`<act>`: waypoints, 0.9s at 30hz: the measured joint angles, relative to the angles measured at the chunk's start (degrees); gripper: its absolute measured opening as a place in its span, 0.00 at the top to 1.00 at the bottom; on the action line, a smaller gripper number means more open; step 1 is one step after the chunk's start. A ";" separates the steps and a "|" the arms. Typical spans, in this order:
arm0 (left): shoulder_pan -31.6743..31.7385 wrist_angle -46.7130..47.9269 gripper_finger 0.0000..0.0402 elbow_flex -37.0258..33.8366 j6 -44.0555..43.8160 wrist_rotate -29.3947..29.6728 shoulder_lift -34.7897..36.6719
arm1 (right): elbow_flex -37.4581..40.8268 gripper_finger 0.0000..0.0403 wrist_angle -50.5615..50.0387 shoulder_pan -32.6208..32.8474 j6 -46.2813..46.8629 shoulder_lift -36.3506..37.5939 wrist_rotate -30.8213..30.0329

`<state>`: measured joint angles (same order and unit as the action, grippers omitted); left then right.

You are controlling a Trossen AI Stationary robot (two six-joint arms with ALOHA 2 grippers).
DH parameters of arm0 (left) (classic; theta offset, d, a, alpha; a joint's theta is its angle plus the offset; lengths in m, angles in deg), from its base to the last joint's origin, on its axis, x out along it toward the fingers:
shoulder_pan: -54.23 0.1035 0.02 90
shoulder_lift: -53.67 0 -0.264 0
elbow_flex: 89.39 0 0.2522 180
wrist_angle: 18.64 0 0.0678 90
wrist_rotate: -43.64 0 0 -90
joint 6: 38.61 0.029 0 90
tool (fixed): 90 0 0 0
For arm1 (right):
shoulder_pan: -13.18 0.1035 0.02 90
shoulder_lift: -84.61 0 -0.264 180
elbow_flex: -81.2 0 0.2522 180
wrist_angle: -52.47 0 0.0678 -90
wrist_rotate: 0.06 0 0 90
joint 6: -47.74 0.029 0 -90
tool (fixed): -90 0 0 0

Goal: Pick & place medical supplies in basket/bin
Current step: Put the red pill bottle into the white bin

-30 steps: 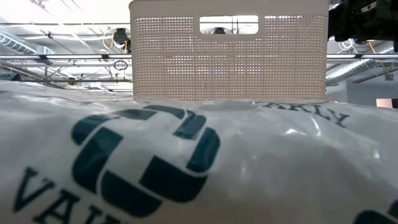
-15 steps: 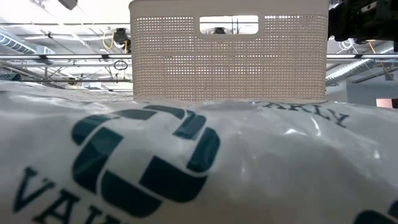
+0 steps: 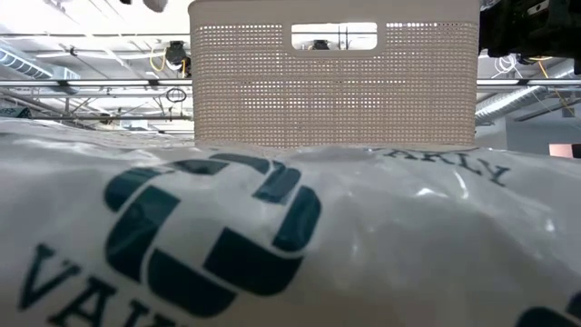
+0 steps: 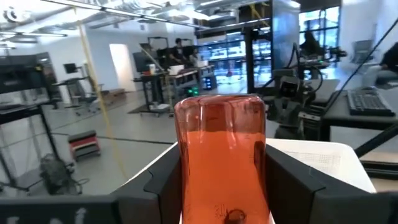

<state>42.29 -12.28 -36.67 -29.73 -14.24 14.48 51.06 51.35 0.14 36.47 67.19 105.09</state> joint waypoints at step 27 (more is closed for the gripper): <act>29.69 11.75 0.55 34.50 -5.59 -40.83 -37.35 | 0.00 1.00 2.24 -0.01 -3.53 0.01 -0.15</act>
<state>71.97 -0.54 -2.17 -35.33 -55.07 -22.87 51.06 53.59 0.14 32.93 67.20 104.95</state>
